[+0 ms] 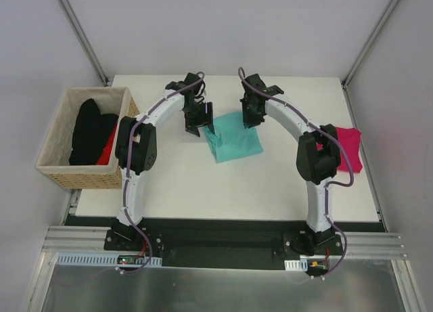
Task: Fold and stack the t-shirts
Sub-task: Fold the long partially folded tshirt into a neat square
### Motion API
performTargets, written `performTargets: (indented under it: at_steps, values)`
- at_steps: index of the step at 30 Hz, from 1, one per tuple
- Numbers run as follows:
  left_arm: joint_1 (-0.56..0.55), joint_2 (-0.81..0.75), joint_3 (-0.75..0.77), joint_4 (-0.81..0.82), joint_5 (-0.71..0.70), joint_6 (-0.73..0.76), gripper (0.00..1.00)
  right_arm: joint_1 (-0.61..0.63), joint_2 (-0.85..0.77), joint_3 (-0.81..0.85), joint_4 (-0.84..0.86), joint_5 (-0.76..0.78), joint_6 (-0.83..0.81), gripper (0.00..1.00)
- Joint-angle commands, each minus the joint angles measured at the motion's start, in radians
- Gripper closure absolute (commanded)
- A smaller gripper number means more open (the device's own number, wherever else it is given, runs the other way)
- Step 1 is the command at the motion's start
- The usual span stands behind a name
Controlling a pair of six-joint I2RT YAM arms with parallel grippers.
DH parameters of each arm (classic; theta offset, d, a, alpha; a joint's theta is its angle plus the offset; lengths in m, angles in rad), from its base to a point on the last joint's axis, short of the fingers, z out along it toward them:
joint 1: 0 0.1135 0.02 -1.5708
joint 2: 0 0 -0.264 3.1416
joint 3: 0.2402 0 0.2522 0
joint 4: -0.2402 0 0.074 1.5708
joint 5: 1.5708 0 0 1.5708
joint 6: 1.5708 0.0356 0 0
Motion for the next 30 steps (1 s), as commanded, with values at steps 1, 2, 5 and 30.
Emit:
performTargets:
  at_steps: [1,2,5,30]
  values:
    - [0.002,0.0,0.055,-0.018,-0.019,-0.02,0.37,0.05,-0.077,0.039,-0.012,-0.026,0.015,0.86]
    - [0.002,0.009,0.066,-0.017,-0.022,-0.02,0.37,0.058,-0.077,0.041,-0.015,-0.034,0.015,0.88]
    - [0.003,0.03,0.096,-0.018,-0.022,-0.017,0.37,0.099,-0.08,0.041,-0.027,-0.04,0.02,0.9]
    - [0.026,0.143,0.235,-0.015,0.021,-0.017,0.39,0.3,-0.143,-0.121,-0.049,-0.047,0.041,0.64]
